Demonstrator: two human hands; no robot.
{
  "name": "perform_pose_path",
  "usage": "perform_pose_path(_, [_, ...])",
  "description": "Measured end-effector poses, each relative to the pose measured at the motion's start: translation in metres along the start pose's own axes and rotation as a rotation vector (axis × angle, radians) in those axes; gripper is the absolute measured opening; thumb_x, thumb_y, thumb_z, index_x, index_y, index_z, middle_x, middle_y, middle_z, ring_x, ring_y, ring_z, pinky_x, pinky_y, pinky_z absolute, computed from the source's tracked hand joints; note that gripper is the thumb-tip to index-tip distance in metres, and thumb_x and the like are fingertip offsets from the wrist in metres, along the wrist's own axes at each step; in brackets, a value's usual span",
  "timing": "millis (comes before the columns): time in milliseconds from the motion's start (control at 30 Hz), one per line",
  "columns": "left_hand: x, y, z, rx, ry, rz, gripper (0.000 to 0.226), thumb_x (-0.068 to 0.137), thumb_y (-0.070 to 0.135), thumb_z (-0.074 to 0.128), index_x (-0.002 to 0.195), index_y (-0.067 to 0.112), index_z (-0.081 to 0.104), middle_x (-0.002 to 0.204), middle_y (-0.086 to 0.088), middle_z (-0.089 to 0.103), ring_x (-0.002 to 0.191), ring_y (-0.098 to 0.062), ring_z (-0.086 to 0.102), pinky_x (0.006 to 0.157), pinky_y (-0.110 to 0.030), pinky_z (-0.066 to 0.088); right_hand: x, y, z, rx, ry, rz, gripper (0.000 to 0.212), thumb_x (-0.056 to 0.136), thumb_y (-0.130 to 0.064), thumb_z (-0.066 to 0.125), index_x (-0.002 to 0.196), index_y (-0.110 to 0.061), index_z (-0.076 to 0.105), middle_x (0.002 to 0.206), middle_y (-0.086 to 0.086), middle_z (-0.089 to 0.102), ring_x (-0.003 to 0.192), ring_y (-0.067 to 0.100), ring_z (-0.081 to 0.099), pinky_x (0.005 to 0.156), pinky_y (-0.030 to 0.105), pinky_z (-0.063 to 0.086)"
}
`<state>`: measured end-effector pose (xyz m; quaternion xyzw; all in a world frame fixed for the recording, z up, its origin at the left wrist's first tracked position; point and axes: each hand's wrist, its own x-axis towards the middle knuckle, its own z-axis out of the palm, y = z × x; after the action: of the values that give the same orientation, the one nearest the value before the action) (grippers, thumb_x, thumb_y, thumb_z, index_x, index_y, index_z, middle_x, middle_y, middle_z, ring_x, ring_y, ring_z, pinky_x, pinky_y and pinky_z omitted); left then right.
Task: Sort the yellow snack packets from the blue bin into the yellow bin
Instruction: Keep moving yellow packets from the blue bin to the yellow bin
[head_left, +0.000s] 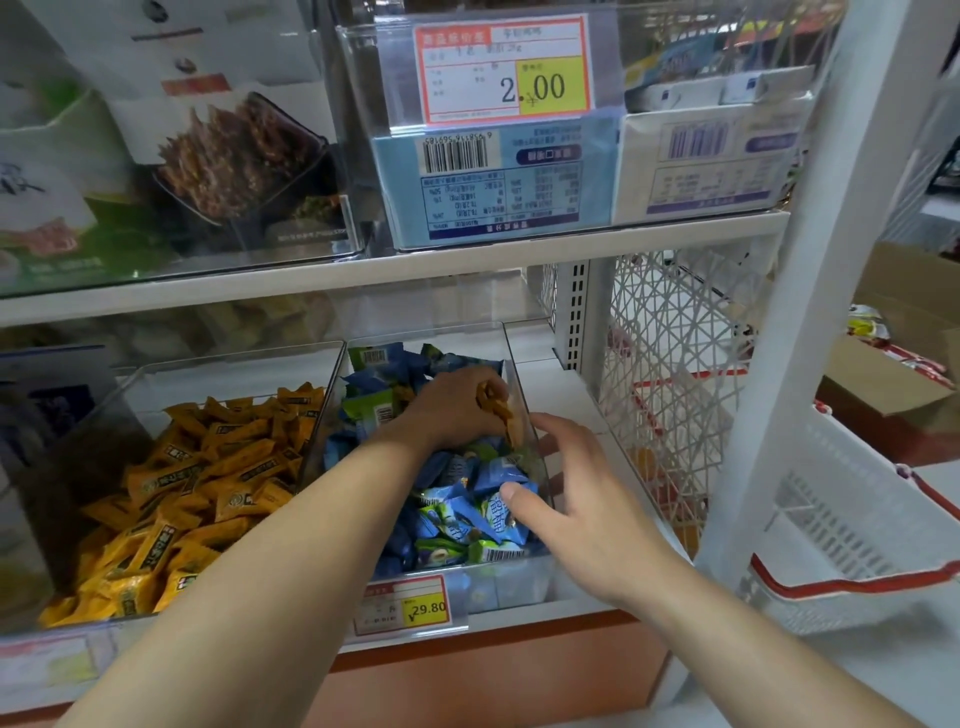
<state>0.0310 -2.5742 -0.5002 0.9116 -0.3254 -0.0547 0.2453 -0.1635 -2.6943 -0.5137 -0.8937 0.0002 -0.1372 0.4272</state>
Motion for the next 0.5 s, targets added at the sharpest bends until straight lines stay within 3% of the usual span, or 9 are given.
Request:
perform_pose_path(100, [-0.007,0.002,-0.007,-0.14,0.21,0.03,0.024,0.076,0.026,0.08,0.094,0.031,0.065,0.093,0.016,0.062,0.088,-0.005,0.06,0.07,-0.015,0.044,0.001,-0.002,0.0,0.008,0.022,0.001,0.06,0.079,-0.066,0.048,0.132,-0.05,0.026,0.126,-0.019,0.04,0.106,-0.004,0.045,0.08,0.02,0.04])
perform_pose_path(267, [-0.023,0.017,-0.032,-0.48,0.496,-0.004,0.023,0.076,0.012,0.083,0.092,0.021,0.069,0.088,0.009,0.068,0.078,0.005,0.061,0.068,-0.01,0.047,0.005,-0.011,-0.002,-0.028,0.028,0.026,0.049,0.089,-0.051,0.058,0.129,-0.041,0.033,0.122,-0.011,0.045,0.104,0.007,0.052,0.082,0.027,0.046])
perform_pose_path(333, [-0.034,0.019,-0.045,-0.582,0.516,-0.047,0.022,0.076,0.013,0.083,0.093,0.021,0.07,0.085,0.006,0.068,0.077,0.0,0.064,0.065,-0.014,0.05,0.008,-0.018,-0.005,-0.093,0.066,0.043,0.048,0.089,-0.047,0.06,0.13,-0.032,0.04,0.123,-0.006,0.044,0.112,0.017,0.052,0.089,0.033,0.045])
perform_pose_path(400, [-0.047,0.021,-0.054,-0.659,0.495,-0.11,0.021,0.077,0.018,0.081,0.095,0.025,0.071,0.091,-0.003,0.071,0.081,-0.015,0.068,0.065,-0.025,0.055,0.014,-0.03,-0.01,-0.183,0.183,0.016,0.048,0.089,-0.044,0.06,0.131,-0.026,0.047,0.127,-0.001,0.043,0.12,0.023,0.048,0.095,0.034,0.042])
perform_pose_path(500, [-0.067,0.025,-0.057,-0.694,0.497,-0.18,0.02,0.077,0.026,0.08,0.091,0.037,0.071,0.093,-0.005,0.071,0.078,-0.017,0.069,0.056,-0.022,0.054,0.022,-0.053,-0.009,-0.214,0.263,-0.127,0.053,0.089,-0.044,0.057,0.138,-0.027,0.046,0.131,0.001,0.048,0.12,0.024,0.049,0.098,0.037,0.043])
